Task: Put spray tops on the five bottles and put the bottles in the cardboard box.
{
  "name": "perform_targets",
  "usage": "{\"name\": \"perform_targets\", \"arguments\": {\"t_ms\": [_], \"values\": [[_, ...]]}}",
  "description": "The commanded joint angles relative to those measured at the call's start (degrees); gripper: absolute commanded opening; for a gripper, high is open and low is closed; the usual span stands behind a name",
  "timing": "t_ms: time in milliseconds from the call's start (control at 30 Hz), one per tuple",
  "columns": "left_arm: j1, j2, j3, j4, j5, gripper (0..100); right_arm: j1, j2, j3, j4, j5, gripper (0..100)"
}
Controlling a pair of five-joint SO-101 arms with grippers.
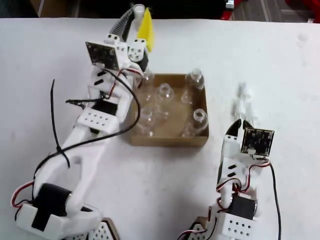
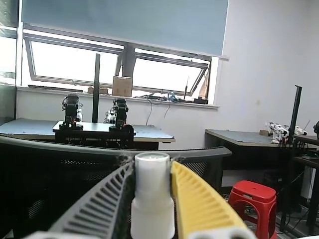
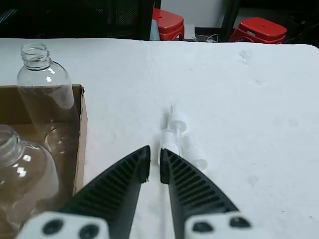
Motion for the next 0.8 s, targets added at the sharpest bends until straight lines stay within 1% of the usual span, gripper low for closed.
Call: {"name": "perform_targets", "arguments": {"t_ms": [0, 433, 767], "values": [[-2.07, -0.40, -2.37, -1.67, 0.09, 2, 0.22, -0.04, 0.53, -0.75, 0.53, 2.1], [0.57, -0.40, 2.29, -1.67, 0.18, 2, 0.22, -0.04, 0.53, -0.75, 0.62, 2.1], [0.75, 0.84, 6.68, -1.67, 0.18, 2, 0.22, -0.04, 0.53, -0.75, 0.62, 2.1]]}}
